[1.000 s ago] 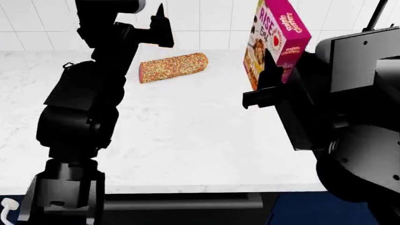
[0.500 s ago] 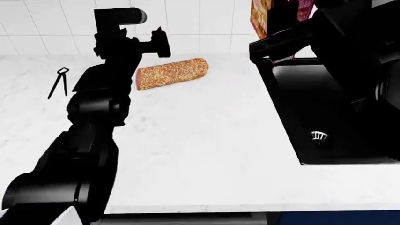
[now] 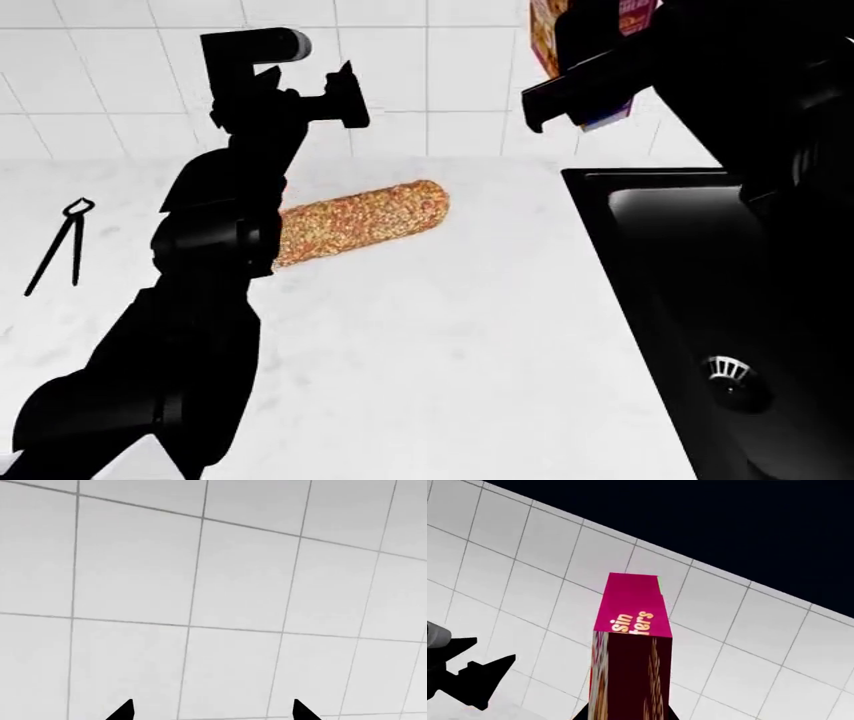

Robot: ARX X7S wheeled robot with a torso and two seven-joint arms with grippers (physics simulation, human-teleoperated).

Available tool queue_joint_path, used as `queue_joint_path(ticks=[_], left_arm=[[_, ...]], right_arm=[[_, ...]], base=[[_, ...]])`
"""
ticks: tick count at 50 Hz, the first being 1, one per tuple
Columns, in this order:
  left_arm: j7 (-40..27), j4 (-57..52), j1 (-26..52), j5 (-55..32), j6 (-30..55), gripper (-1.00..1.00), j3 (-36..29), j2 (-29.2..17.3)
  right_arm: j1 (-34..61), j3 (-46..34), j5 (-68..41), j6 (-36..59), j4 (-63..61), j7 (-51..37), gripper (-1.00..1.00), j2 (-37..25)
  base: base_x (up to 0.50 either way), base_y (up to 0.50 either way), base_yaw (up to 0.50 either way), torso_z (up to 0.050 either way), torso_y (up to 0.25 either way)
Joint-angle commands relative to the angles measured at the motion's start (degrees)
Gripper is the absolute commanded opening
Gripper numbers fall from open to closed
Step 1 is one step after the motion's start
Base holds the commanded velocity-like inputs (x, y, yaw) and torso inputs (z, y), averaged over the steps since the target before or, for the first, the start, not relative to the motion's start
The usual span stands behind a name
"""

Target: Pick the boxed food and cereal from the counter and place them in the cabinets closest to them.

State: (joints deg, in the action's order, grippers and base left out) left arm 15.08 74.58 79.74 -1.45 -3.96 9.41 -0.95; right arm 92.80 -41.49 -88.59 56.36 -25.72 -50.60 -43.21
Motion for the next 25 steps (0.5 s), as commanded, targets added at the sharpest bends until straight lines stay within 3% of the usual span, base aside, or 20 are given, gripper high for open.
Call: queue_joint_path(ticks=[1, 19, 25], left_arm=[[0.6, 0.4, 0.0, 0.7, -0.6, 1.00, 1.2, 0.1], [0.7, 0.4, 0.0, 0.9, -0.3, 1.00, 1.5, 0.1], [0.7, 0.4, 0.0, 0.9, -0.2, 1.00, 1.5, 0.1]], right_arm=[[0.4, 0.2, 0.1, 0.4, 0.0, 0.1, -1.00, -0.2], [0.2, 3.1, -2.6, -2.1, -4.1, -2.5, -1.00, -1.7], [0.7, 4.2, -10.1, -3.0, -10.5, -11.4, -1.00, -3.2]], base=[[0.50, -0.01, 0.00, 0.000, 0.000], [0.50, 0.00, 0.00, 0.000, 0.001], [0.00, 0.00, 0.00, 0.000, 0.002]])
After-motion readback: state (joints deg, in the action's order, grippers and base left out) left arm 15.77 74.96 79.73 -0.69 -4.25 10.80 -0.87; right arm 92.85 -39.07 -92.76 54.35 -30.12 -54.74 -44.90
